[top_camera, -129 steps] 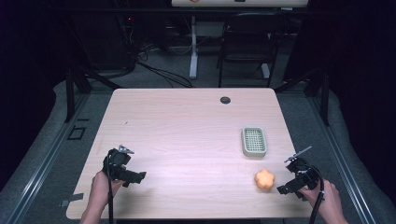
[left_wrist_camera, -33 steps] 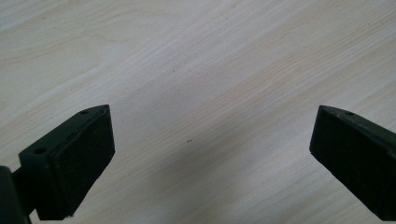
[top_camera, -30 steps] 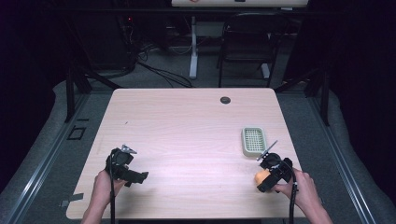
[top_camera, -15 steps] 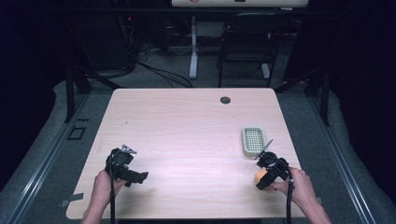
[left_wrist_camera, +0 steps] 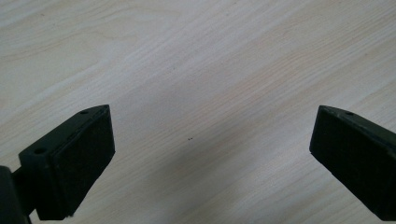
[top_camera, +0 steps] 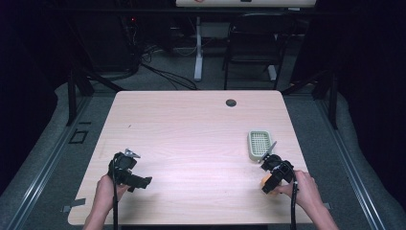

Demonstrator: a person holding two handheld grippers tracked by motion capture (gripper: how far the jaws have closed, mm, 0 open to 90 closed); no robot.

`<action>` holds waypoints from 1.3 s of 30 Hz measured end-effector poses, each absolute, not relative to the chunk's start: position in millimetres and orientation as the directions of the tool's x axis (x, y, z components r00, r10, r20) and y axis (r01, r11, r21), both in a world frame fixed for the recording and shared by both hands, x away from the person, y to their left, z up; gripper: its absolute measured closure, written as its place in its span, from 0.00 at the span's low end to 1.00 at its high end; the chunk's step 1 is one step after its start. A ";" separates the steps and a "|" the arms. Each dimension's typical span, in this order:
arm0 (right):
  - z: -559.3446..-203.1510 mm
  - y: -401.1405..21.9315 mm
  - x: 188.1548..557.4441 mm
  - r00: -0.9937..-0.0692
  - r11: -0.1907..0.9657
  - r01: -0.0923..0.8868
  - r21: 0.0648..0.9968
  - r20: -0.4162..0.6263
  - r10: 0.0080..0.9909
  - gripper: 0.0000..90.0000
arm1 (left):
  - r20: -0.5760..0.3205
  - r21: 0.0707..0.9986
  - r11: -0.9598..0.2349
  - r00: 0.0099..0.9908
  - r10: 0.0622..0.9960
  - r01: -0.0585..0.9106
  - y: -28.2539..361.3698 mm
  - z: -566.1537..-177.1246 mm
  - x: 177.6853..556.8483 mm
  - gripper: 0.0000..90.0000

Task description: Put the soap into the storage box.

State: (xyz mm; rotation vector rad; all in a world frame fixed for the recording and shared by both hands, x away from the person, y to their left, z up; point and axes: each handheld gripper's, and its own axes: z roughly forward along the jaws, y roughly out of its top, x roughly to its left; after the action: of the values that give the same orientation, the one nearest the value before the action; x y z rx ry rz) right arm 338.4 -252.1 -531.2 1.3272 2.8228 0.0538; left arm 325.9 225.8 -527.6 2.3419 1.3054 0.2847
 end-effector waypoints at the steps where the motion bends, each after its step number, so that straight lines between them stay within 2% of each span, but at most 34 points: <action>1: -531.4 -252.3 339.0 -0.641 0.641 0.767 0.036 -0.005 0.767 0.25 | -0.034 0.471 -0.457 0.533 0.845 0.754 225.8 -527.7 325.9 0.00; 9: -535.1 -252.0 341.7 -0.638 0.638 0.770 0.013 -0.007 0.770 0.27 | -0.032 0.470 -0.459 0.534 0.845 0.754 225.7 -527.7 325.8 0.00; 27: -538.5 -252.6 341.9 -0.627 0.627 0.779 0.012 0.001 0.779 0.27 | -0.031 0.466 -0.463 0.537 0.843 0.754 225.6 -527.5 325.8 0.00; 28: -541.3 -252.3 340.0 -0.605 0.604 0.796 0.045 0.012 0.796 0.27 | -0.031 0.466 -0.463 0.537 0.843 0.754 225.6 -527.6 325.8 0.00; 30: -538.8 -252.7 342.1 -0.626 0.626 0.780 0.007 0.000 0.780 0.27 | -0.031 0.466 -0.463 0.537 0.843 0.754 225.6 -527.5 325.7 0.00; 39: -539.6 -252.7 340.6 -0.617 0.617 0.786 0.024 0.001 0.787 0.28 | -0.031 0.466 -0.464 0.538 0.842 0.753 225.5 -527.5 325.8 0.00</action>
State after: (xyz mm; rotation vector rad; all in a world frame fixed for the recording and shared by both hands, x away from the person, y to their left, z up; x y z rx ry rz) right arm 340.6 -252.7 -539.6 1.3697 2.8163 0.0337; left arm 325.8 225.5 -527.5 2.3515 1.3005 0.2831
